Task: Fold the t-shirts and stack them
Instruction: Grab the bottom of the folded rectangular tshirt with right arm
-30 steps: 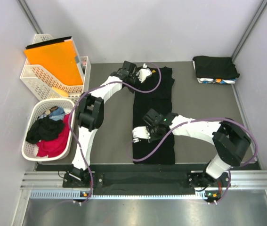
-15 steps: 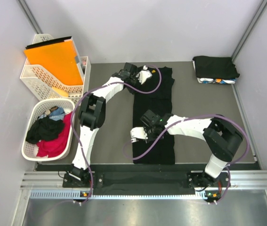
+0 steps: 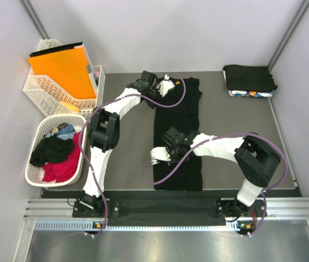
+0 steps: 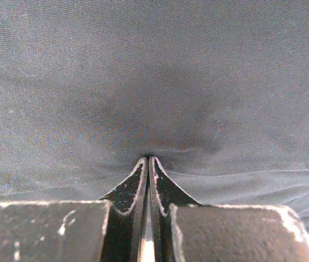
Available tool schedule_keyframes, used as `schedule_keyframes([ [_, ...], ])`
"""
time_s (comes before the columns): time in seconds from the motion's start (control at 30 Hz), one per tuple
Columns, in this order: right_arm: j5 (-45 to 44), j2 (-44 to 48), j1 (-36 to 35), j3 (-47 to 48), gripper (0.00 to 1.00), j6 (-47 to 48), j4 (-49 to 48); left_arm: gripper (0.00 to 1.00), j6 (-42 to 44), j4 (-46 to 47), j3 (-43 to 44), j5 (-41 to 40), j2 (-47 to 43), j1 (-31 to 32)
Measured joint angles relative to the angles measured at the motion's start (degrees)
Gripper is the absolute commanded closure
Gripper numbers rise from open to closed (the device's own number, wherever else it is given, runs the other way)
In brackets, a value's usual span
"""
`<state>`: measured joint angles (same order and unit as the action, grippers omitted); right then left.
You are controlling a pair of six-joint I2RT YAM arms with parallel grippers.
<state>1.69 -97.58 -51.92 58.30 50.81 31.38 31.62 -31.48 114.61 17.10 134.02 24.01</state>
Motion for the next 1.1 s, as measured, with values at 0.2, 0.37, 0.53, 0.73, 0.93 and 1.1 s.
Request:
schedule_keyframes([
  [0.2, -0.02, -0.44, 0.0, 0.57, 1.0, -0.02, 0.26, 1.0, 0.02, -0.7, -3.3, 0.87, -3.48, -0.2],
  [0.37, -0.04, -0.98, 0.0, 1.27, 1.0, -0.07, 0.74, 1.0, -0.02, -1.49, -6.27, 1.75, -3.98, -0.31],
  [0.53, -0.11, -1.95, -0.02, 2.58, 1.0, -0.48, 1.66, 1.0, 0.0, -2.43, -6.51, 2.47, -3.21, -0.31],
  [0.73, -0.13, -2.71, -0.02, 3.65, 1.0, -1.05, 2.47, 1.0, 0.02, -2.56, -6.49, 1.92, -1.6, -0.35],
  [0.93, -0.17, -2.78, -0.02, 3.74, 1.0, -1.14, 2.54, 1.0, -0.26, -2.58, -6.51, 0.79, -1.64, -0.33],
  [1.1, -0.31, -2.78, -0.04, 3.74, 1.0, -1.18, 2.56, 1.0, -2.21, -1.49, -8.68, -0.11, -3.3, -0.35],
])
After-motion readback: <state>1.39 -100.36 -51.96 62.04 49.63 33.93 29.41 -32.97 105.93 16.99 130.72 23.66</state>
